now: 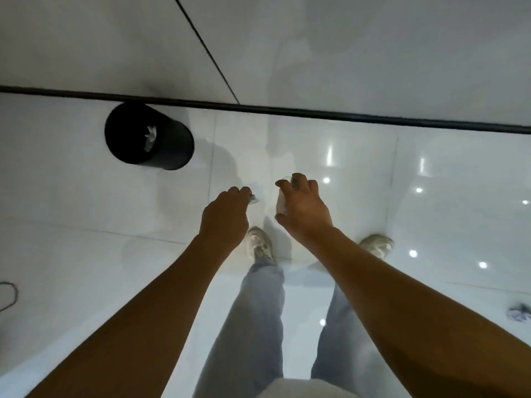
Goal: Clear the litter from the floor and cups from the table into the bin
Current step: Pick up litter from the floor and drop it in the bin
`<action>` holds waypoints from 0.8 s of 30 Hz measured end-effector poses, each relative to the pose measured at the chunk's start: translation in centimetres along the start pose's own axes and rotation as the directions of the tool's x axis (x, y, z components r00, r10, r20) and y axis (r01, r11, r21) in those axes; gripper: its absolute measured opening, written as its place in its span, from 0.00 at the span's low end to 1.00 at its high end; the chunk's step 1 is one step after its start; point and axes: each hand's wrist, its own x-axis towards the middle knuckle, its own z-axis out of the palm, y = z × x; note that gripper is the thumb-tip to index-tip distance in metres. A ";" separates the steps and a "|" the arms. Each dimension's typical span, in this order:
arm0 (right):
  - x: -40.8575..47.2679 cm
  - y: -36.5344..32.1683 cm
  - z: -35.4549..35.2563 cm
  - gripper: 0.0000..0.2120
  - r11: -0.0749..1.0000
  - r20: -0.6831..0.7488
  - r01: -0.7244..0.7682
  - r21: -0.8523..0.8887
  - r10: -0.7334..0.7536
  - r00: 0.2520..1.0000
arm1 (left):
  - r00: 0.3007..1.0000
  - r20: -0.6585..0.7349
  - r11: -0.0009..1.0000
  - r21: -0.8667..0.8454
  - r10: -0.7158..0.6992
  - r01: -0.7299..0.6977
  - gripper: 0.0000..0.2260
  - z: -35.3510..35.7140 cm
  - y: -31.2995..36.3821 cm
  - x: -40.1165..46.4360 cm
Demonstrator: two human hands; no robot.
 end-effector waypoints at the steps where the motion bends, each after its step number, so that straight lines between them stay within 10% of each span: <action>1: 0.5 -2.0 0.8 0.28 1.000 0.022 0.005 0.005 -0.005 1.000 | 1.000 -0.004 0.999 -0.016 -0.029 0.029 0.11 -0.3 -2.2 -0.4; 24: 16.7 -27.4 6.0 0.31 0.863 0.301 0.440 -0.247 -0.363 0.882 | 0.812 -0.024 0.733 -0.449 -0.583 0.512 0.11 -4.7 -28.5 0.8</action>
